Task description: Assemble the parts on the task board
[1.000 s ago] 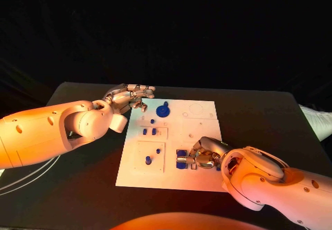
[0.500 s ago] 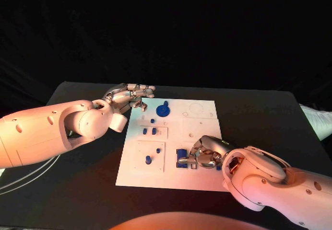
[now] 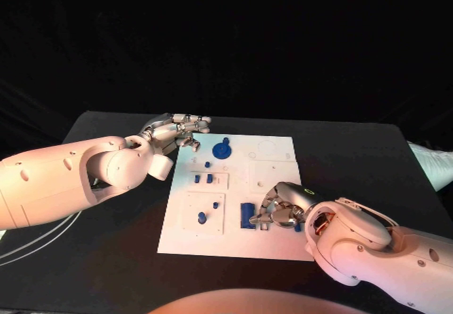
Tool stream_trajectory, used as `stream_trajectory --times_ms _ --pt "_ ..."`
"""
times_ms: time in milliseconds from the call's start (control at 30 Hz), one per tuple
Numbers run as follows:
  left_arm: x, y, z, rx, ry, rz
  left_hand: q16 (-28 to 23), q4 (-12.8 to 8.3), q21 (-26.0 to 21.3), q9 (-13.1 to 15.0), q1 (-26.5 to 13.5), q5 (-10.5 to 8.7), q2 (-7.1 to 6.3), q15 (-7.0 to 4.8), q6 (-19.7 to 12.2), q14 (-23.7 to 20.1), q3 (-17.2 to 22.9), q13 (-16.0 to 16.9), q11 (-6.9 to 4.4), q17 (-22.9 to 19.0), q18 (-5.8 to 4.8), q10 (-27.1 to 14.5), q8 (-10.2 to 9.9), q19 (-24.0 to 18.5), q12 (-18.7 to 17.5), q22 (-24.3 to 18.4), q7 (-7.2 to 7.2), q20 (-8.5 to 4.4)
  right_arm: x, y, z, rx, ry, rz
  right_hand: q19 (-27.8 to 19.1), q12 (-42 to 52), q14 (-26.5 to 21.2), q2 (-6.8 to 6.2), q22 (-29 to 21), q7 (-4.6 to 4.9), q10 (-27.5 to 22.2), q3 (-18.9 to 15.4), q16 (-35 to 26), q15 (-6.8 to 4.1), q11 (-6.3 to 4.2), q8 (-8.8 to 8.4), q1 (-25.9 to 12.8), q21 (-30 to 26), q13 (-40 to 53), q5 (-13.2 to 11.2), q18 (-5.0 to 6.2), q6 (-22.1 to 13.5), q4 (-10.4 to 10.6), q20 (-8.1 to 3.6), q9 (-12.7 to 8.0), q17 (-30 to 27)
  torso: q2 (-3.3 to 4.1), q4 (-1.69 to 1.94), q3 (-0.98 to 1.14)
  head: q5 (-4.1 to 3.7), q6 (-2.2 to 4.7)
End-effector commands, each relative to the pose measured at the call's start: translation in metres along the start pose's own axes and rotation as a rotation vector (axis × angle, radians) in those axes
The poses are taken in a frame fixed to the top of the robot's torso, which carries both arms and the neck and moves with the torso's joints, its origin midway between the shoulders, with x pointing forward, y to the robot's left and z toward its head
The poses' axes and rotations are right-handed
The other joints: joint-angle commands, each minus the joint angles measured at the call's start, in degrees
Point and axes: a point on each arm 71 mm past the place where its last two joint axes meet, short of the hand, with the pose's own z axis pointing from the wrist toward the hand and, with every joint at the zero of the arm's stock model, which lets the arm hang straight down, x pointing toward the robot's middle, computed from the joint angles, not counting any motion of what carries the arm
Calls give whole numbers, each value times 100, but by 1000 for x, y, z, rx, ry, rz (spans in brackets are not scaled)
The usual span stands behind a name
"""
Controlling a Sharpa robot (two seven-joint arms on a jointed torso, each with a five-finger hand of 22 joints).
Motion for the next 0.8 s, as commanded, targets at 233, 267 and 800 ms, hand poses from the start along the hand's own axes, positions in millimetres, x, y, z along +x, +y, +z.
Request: stream_trajectory --times_ms 233,267,800 --pt "3 -1 1 7 21 -3 -31 7 -27 -11 -37 27 35 8 -42 -46 -46 9 -19 -18 79 -50 39 -43 35 -12 -16 13 -4 -3 -2 -5 -41 -25 310 38 434 423 1194 -37 88 38 4 -40 -91 -16 460 31 269 172 -66 19 -51 -49 28 690 -11 -23 2 -34 26" --pt "2 -1 1 7 21 -3 -31 7 -27 -11 -37 27 35 8 -42 -46 -46 9 -19 -18 79 -50 39 -43 35 -12 -16 13 -3 -3 -2 -7 -38 -25 312 36 434 405 1196 -36 88 29 4 -41 -92 -16 449 32 268 180 -66 23 -49 -50 32 690 -11 -30 3 -33 27" --pt "1 0 1 6 18 -2 -31 7 -27 -11 -37 27 35 8 -42 -46 -46 9 -19 -18 79 -50 39 -43 35 -12 -16 13 2 5 -4 -39 8 -32 327 45 437 310 1213 -45 103 -28 10 -43 -96 -4 339 46 282 160 -72 77 0 -53 69 703 -5 -12 -6 -34 24"
